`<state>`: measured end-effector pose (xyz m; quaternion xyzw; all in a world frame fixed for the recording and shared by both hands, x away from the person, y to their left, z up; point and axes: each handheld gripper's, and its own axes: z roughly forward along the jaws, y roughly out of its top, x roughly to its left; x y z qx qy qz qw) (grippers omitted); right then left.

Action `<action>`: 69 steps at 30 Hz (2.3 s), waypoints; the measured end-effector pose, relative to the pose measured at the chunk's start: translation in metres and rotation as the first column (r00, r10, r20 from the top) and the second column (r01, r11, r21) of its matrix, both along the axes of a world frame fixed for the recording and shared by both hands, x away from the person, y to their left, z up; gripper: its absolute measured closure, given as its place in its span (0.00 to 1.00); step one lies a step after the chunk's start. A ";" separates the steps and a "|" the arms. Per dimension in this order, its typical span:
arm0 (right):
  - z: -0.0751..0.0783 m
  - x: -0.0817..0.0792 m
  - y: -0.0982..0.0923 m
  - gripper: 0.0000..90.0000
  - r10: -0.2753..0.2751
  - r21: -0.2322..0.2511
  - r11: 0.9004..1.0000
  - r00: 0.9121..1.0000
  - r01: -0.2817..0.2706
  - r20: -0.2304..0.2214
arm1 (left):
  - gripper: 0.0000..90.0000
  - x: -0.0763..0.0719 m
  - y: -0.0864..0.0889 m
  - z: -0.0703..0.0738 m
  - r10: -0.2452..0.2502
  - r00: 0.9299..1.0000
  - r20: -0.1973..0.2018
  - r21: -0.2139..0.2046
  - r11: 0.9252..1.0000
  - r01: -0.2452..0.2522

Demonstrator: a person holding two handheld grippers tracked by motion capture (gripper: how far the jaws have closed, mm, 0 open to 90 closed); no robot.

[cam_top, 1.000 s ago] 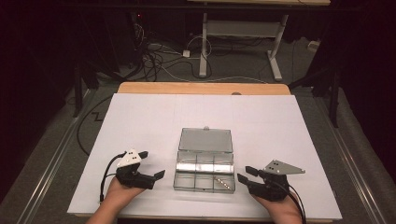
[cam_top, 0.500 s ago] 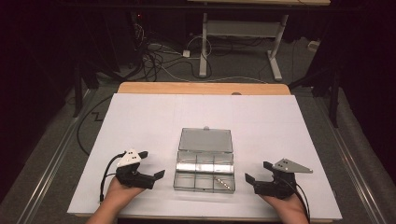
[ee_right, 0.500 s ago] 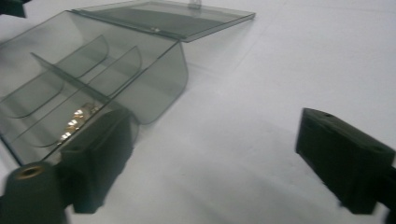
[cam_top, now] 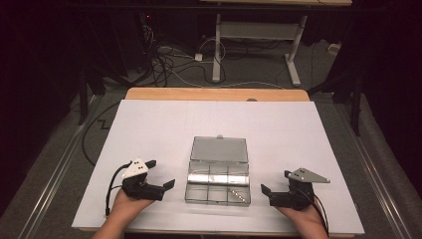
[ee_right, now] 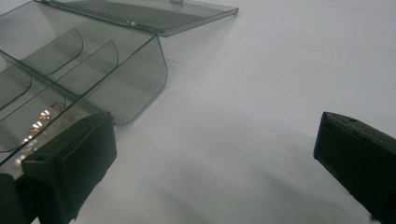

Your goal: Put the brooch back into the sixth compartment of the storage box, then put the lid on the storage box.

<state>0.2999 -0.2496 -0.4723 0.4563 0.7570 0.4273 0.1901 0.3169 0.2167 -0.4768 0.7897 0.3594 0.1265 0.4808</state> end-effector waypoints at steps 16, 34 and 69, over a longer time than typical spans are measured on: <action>0.005 0.011 0.009 0.00 -0.019 0.019 1.000 1.000 0.019 0.010 | 0.00 0.013 -0.016 0.006 -0.028 0.999 -0.033 -0.005 1.000 0.027; 0.017 0.063 0.022 0.00 -0.011 0.064 0.998 1.000 0.011 -0.008 | 0.00 0.067 -0.031 0.009 0.013 0.997 -0.075 0.002 1.000 -0.013; 0.001 0.116 0.075 0.14 0.026 0.090 0.996 0.982 -0.009 -0.188 | 0.00 0.114 -0.070 -0.003 -0.013 0.981 -0.192 0.031 0.999 0.020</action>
